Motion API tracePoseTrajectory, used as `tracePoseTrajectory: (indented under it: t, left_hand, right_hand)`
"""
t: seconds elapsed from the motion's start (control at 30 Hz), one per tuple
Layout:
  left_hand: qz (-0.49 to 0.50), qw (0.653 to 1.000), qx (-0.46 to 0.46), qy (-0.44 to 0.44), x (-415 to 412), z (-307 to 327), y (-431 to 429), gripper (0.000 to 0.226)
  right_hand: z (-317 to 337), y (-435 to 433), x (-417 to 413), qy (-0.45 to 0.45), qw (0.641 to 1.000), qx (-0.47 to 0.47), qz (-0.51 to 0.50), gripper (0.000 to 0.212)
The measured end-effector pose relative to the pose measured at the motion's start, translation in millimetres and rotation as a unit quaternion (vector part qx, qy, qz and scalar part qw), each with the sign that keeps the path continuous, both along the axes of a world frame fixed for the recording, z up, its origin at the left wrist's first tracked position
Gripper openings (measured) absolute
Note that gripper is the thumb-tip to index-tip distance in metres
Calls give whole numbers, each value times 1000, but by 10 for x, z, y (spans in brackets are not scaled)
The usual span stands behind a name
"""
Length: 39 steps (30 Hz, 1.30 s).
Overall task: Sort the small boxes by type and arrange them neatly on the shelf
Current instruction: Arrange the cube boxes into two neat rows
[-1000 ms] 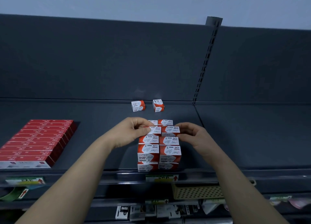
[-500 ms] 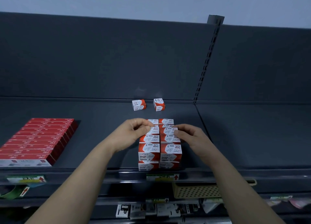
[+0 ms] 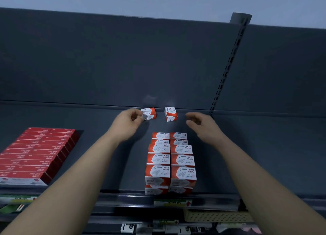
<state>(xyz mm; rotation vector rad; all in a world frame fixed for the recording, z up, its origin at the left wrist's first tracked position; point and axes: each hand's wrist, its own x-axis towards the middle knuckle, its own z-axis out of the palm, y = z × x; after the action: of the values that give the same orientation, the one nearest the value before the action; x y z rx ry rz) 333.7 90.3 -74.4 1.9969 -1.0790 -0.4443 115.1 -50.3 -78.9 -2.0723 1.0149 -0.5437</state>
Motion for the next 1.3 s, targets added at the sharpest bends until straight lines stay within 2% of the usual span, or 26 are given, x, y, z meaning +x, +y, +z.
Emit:
tracePoseTrajectory:
  t: [0.13, 0.27, 0.43, 0.5, 0.6, 0.77, 0.87, 0.97, 1.07, 1.3]
  left_hand:
    - [4, 997, 48, -58, 213, -125, -310, 43]
    - [8, 993, 99, -65, 353, -272, -529, 48]
    - [9, 990, 127, -65, 399, -420, -675, 33]
    - [19, 991, 116, -63, 379, -441, -678, 26]
    - [17, 998, 64, -18, 339, -430, -652, 22]
    - [-30, 999, 22, 12, 237, -350, -524, 27]
    - [-13, 993, -54, 107, 179, -173, -372, 25]
    - [-43, 970, -113, 212, 38, 57, -149, 23]
    - [-81, 956, -117, 255, -99, 136, 40, 23]
    - [-133, 958, -75, 244, -331, 77, 311, 16]
  right_hand:
    - [-26, -231, 298, 16, 998, -42, 41, 39]
    - [-118, -431, 535, 26, 997, -40, 68, 45]
    - [-227, -583, 732, 96, 991, -35, 87, 55]
    - [-236, -614, 790, 118, 988, -20, 93, 50]
    - [-249, -646, 794, 117, 988, 22, 96, 35]
    - [-208, -554, 697, 26, 992, 68, 99, 39]
    - [-86, -468, 561, -78, 990, 94, 64, 33]
    - [93, -355, 302, -160, 969, 186, 40, 39]
    - [205, -202, 27, -142, 969, 193, 63, 36]
    - [300, 227, -271, -68, 977, 172, 108, 26]
